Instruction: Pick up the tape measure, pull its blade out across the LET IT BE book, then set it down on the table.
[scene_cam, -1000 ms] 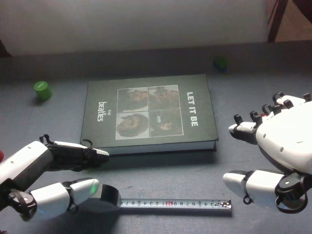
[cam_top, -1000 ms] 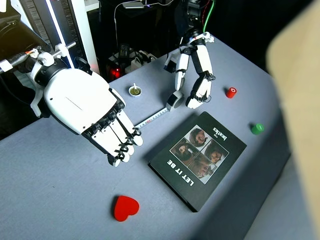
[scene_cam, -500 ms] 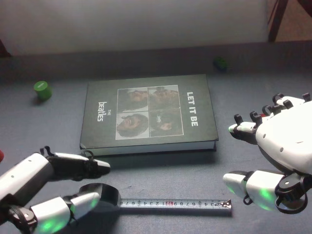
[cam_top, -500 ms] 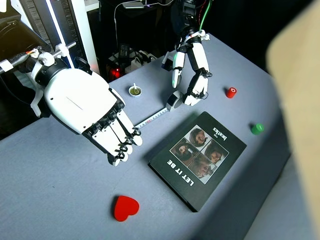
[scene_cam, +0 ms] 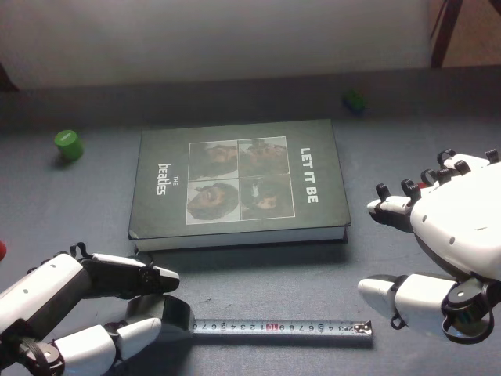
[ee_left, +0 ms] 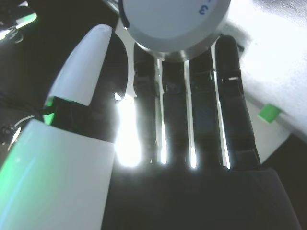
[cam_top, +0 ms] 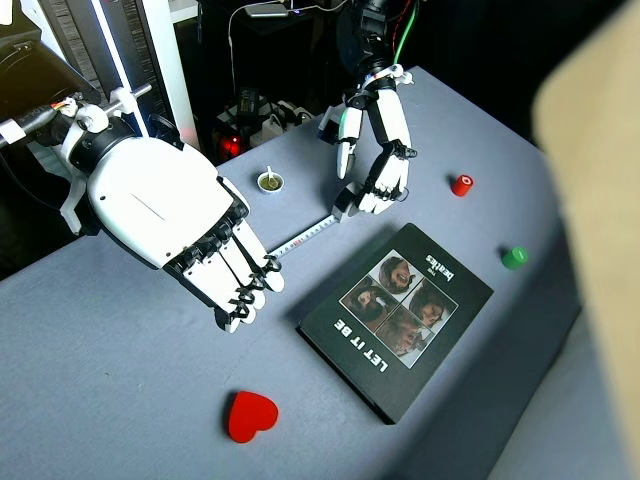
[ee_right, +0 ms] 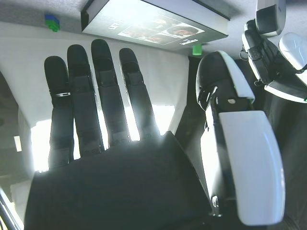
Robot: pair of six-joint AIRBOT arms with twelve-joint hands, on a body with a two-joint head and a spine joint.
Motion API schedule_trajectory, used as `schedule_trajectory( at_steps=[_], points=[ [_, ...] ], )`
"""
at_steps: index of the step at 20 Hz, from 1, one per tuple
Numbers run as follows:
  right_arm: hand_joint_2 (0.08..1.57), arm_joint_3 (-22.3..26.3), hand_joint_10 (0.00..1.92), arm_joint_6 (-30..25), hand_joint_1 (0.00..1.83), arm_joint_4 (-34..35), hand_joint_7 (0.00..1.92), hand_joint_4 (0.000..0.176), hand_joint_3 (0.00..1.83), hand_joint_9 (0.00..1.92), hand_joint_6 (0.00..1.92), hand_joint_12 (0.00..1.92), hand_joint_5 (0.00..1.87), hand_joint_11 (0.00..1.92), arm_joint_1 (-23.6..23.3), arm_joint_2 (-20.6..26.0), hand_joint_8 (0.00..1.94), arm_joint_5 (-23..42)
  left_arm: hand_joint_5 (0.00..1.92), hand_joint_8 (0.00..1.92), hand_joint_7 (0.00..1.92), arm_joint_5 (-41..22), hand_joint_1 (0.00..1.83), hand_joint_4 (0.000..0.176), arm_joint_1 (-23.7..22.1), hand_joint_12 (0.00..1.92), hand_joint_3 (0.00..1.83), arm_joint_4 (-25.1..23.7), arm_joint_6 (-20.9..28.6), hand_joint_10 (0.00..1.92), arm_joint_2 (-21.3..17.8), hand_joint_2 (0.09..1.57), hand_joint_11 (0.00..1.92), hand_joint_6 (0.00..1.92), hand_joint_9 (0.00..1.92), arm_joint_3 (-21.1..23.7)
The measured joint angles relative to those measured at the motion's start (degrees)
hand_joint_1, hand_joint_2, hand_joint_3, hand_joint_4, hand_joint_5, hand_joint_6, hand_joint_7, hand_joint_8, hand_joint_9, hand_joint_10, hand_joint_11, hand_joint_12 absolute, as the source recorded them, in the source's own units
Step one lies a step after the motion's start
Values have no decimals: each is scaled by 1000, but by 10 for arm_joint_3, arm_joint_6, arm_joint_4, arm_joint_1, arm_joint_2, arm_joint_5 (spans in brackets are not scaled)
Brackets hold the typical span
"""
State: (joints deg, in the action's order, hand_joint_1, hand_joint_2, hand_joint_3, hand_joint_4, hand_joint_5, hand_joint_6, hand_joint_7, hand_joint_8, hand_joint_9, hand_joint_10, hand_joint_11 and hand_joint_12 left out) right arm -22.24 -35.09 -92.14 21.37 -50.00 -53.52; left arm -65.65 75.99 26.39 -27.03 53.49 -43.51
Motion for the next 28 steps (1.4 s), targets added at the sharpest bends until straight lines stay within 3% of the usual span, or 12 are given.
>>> schedule_trajectory(
  at_steps=[18,28],
  points=[
    [1231,0,1,0,128,0,509,14,3,464,7,975,416,133,0,0,0,2,816,8,832,-4,1016,0,-2,706,0,17,-50,4,36,1182,441,5,725,-19],
    [1247,0,2,0,102,0,505,7,4,459,2,999,409,122,0,0,0,3,802,0,809,16,1017,0,-27,706,3,11,-69,1,53,1195,452,0,730,-46]
  ],
)
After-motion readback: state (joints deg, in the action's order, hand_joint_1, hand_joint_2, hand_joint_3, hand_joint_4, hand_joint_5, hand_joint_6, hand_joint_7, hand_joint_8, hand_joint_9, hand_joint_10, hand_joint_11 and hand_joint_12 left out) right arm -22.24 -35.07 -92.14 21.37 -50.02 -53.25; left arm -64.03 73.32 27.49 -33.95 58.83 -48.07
